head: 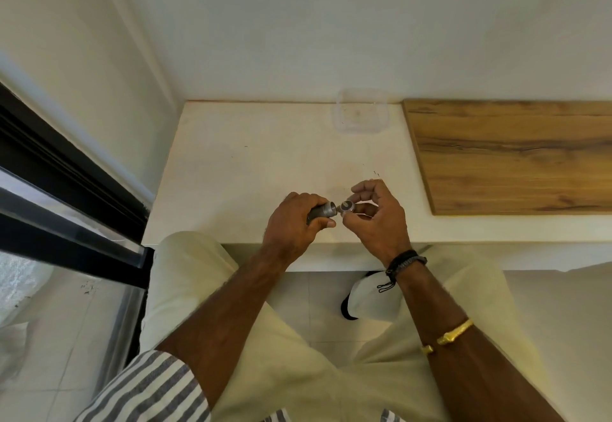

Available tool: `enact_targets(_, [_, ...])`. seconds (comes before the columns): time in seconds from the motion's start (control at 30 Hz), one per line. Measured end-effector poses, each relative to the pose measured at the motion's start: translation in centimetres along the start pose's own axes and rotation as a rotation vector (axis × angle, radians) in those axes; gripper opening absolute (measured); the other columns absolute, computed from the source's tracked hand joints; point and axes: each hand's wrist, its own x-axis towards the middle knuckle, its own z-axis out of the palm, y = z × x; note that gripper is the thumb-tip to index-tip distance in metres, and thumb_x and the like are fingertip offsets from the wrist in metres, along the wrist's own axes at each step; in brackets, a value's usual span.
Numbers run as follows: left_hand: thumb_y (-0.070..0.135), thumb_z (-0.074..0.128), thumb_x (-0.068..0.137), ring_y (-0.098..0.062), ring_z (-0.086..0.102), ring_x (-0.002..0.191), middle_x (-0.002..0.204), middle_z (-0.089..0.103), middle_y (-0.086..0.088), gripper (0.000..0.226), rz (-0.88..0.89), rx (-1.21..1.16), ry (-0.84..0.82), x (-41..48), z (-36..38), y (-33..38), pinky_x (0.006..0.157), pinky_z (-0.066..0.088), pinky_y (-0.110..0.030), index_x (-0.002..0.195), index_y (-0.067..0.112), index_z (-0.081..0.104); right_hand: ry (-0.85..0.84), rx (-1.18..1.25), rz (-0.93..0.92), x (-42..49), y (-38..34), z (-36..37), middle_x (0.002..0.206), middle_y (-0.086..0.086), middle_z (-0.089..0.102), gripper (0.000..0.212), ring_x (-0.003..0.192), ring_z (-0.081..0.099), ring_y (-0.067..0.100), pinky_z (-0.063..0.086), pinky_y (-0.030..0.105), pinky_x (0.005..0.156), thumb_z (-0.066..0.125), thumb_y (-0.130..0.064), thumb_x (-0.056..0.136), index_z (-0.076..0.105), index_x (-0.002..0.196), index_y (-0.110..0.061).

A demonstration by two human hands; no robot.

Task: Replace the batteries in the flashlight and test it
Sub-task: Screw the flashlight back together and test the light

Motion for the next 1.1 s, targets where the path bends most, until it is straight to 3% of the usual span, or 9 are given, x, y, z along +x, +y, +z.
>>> enact_targets(0.27, [0.041,0.071,0.086,-0.012,0.051,0.09,0.102,0.071,0.005,0.034,0.052,0.011,0.003,-0.37,-0.15,0.2,0.075,0.045,-0.029,0.114,0.022,0.067,-0.087,-0.042,-0.046,-0.46,0.5,-0.72,0.099,-0.002,0.078,0.027,0.09,0.074,0.008,0.06,0.021,0.083,0.083,-0.009,0.081,0.077,0.106,-0.017])
enact_targets(0.37, [0.041,0.071,0.087,-0.011,0.05,0.092,0.106,0.071,0.003,0.036,0.052,0.029,-0.017,-0.39,-0.13,0.23,0.078,0.045,-0.028,0.117,0.021,0.067,-0.102,-0.075,-0.071,-0.58,0.52,-0.71,0.103,-0.002,0.077,0.028,0.092,0.074,0.009,0.06,0.023,0.084,0.084,-0.012,0.082,0.078,0.108,-0.018])
enact_targets(0.53, [0.042,0.07,0.088,-0.009,0.047,0.093,0.108,0.071,0.001,0.037,0.067,0.054,-0.031,-0.5,-0.22,0.35,0.077,0.039,-0.025,0.117,0.02,0.068,-0.097,-0.087,-0.072,-0.6,0.42,-0.73,0.095,-0.01,0.077,0.029,0.088,0.073,0.004,0.057,0.014,0.078,0.086,-0.015,0.079,0.077,0.103,-0.028])
enact_targets(0.77, [0.043,0.07,0.087,-0.011,0.049,0.094,0.108,0.071,0.001,0.04,0.08,0.067,-0.038,-0.52,-0.3,0.39,0.077,0.04,-0.026,0.119,0.019,0.068,-0.144,-0.096,-0.114,-0.55,0.67,-0.73,0.098,-0.006,0.078,0.03,0.091,0.074,0.003,0.057,0.016,0.085,0.085,-0.008,0.078,0.079,0.105,-0.018])
enact_targets(0.93, [0.045,0.069,0.088,-0.011,0.051,0.094,0.107,0.072,0.003,0.038,0.101,0.073,-0.031,-0.61,-0.22,0.34,0.077,0.044,-0.027,0.117,0.021,0.068,-0.116,-0.121,-0.102,-0.51,0.9,-0.71,0.086,-0.011,0.076,0.027,0.077,0.074,0.002,0.057,0.013,0.074,0.086,-0.019,0.079,0.078,0.105,-0.02])
enact_targets(1.1, [0.045,0.069,0.088,-0.006,0.047,0.091,0.105,0.072,0.005,0.035,0.134,0.085,-0.011,-0.71,-0.03,0.58,0.074,0.04,-0.022,0.115,0.023,0.068,-0.085,-0.139,-0.021,-0.56,0.65,-0.42,0.069,-0.01,0.073,0.026,0.056,0.071,0.004,0.057,0.017,0.051,0.077,-0.041,0.085,0.074,0.091,-0.016])
